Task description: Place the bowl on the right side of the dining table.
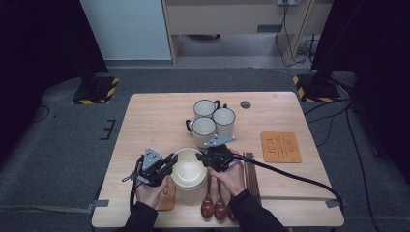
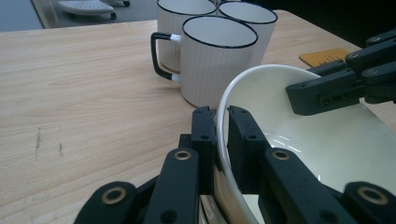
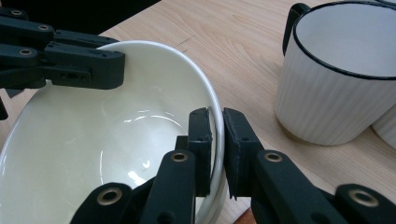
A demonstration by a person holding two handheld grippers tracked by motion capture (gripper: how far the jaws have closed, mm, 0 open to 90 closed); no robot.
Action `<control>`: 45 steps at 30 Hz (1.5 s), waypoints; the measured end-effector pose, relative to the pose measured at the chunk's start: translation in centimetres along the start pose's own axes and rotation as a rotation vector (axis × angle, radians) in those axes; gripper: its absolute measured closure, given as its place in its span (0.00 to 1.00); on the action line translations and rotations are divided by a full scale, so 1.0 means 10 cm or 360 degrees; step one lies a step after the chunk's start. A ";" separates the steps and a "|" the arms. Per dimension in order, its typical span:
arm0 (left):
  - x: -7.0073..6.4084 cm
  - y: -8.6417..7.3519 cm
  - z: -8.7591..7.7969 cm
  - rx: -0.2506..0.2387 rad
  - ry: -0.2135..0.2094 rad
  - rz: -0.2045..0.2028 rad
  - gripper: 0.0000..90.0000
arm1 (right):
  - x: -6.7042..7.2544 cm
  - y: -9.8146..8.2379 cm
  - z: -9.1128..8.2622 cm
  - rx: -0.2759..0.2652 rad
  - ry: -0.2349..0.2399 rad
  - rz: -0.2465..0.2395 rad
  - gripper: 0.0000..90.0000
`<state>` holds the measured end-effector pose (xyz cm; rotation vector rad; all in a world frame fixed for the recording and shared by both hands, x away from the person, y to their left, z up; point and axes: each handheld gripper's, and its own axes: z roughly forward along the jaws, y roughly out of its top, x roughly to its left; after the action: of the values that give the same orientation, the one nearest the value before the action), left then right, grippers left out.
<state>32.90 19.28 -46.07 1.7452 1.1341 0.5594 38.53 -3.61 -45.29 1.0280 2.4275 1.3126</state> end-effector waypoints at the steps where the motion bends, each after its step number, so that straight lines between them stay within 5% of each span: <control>1: 0.00 0.00 0.00 0.0000 0.0001 0.0001 0.89 | 0.00 0.00 0.00 0.0002 0.0000 0.0012 0.91; 28: -0.01 -0.02 0.04 0.0036 0.0028 0.0053 0.89 | 0.06 0.01 0.00 -0.0004 -0.0073 -0.0059 0.93; 40: -0.05 0.03 0.00 -0.0006 0.0054 0.0064 0.91 | 0.11 0.05 -0.06 -0.0040 -0.0107 -0.0107 0.93; 45: -0.04 0.05 -0.04 -0.0039 0.0038 0.0031 0.91 | 0.10 0.08 -0.09 -0.0067 -0.0075 -0.0067 0.92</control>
<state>32.68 19.05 -45.42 1.7346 1.1236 0.6051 37.73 -3.26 -43.93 0.9808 2.3634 1.3052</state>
